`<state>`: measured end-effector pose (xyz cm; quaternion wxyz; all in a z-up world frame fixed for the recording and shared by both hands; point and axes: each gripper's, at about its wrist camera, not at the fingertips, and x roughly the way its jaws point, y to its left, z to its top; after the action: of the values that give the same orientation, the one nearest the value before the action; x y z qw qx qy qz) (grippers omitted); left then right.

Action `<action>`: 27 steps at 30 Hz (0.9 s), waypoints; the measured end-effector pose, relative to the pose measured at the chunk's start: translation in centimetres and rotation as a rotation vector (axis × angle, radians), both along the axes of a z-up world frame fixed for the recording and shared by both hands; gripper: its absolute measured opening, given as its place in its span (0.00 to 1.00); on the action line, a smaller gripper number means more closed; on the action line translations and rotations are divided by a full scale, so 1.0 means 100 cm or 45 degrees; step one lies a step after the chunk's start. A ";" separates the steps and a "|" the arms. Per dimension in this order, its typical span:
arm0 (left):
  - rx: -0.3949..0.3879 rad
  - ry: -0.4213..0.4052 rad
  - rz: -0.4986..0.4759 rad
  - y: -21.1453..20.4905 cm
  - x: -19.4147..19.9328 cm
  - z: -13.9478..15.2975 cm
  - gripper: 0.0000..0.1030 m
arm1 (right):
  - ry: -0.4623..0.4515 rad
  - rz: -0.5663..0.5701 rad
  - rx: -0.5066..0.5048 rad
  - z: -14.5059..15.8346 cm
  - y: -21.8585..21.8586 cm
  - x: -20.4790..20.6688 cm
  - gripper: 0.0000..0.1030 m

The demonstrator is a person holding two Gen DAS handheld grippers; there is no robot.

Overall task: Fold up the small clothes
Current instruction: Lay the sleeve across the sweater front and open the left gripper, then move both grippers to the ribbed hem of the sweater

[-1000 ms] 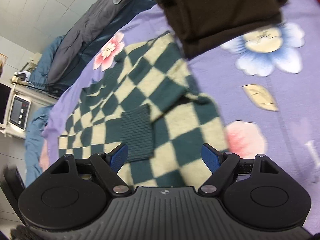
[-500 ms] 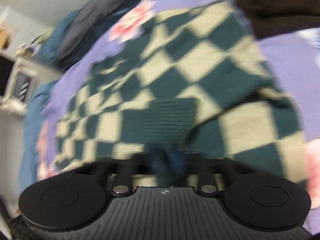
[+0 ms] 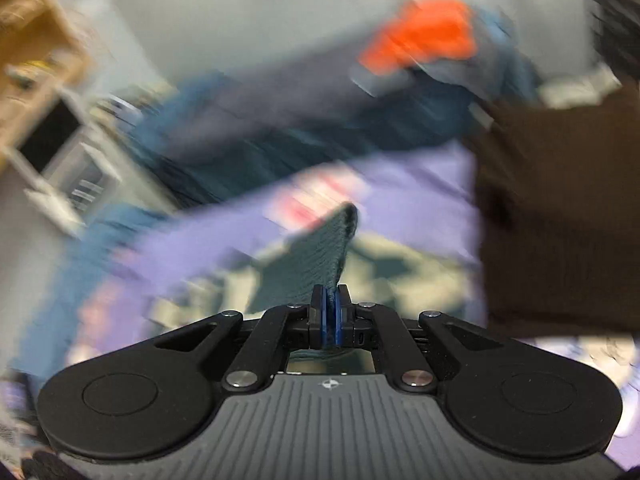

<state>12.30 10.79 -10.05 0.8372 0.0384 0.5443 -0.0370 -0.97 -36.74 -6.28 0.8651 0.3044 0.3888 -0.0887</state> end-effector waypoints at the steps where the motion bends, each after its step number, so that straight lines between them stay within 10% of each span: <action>1: 0.016 0.008 -0.006 -0.003 0.001 -0.002 1.00 | 0.035 -0.028 0.027 -0.017 -0.005 0.002 0.06; 9: 0.033 -0.101 0.009 -0.006 0.004 0.014 1.00 | 0.318 -0.055 -0.228 -0.056 0.012 0.012 0.18; 11: 0.029 -0.154 -0.025 -0.015 0.006 0.022 1.00 | 0.261 -0.079 -0.352 -0.037 0.026 0.000 0.51; 13: 0.044 -0.185 -0.070 -0.029 0.010 0.023 1.00 | 0.146 -0.051 -0.419 -0.021 0.037 -0.010 0.61; 22: 0.276 -0.166 -0.286 -0.091 0.030 -0.021 1.00 | 0.338 0.220 -0.370 -0.074 0.076 0.019 0.63; 27: 0.255 -0.236 -0.311 -0.066 0.023 -0.008 1.00 | 0.244 0.227 -0.365 -0.052 0.082 0.004 0.67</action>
<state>14.56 4.22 -10.80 0.8651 0.1906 0.4569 -0.0803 -0.60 -28.57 -11.44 0.8629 0.1326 0.4783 -0.0946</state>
